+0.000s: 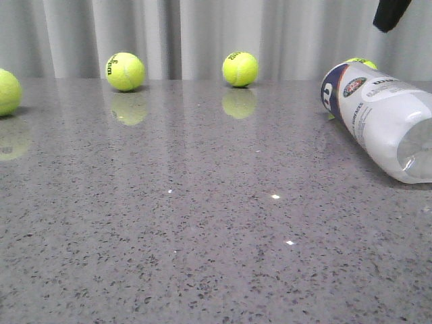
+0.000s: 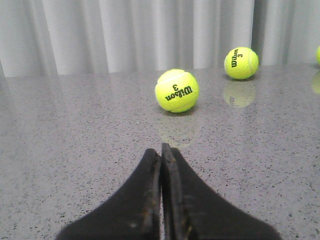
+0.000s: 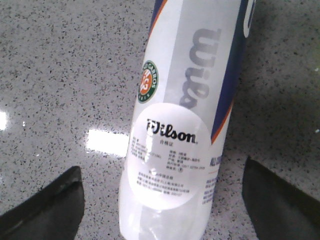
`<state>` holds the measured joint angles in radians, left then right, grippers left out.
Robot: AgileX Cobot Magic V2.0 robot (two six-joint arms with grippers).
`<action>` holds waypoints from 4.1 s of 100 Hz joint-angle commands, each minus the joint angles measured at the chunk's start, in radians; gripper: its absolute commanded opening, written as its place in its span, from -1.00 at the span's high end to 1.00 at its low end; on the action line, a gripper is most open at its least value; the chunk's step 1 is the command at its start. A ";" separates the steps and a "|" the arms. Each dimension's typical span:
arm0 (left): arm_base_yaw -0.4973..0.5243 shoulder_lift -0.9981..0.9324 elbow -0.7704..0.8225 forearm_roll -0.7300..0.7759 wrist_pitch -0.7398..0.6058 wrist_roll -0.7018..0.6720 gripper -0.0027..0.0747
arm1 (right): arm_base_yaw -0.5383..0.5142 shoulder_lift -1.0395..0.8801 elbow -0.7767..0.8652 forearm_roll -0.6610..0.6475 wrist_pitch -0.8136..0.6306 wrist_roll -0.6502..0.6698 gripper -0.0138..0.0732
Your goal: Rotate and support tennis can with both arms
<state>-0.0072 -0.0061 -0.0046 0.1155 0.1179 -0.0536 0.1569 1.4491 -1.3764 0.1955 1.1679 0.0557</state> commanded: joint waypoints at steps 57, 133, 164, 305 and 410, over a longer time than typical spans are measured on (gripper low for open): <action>0.004 -0.038 0.048 -0.001 -0.073 -0.005 0.98 | -0.003 0.191 -0.052 -0.009 -0.055 0.008 -0.71; 0.004 -0.038 0.048 -0.001 -0.073 -0.005 0.98 | 0.223 0.222 -0.398 -0.007 0.002 -0.531 0.07; 0.004 -0.038 0.048 -0.001 -0.073 -0.005 0.98 | 0.352 0.301 -0.402 -0.044 -0.030 -1.031 0.07; 0.004 -0.038 0.048 -0.001 -0.073 -0.005 0.98 | 0.448 0.201 -0.403 -0.076 0.072 -1.027 -0.73; 0.004 -0.038 0.048 0.009 -0.075 -0.005 0.98 | 0.444 -0.579 0.433 -0.500 -0.307 0.349 0.81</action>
<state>-0.0072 -0.0061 -0.0046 0.1228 0.1179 -0.0536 0.6071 0.9525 -1.0081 -0.2680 0.9557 0.3605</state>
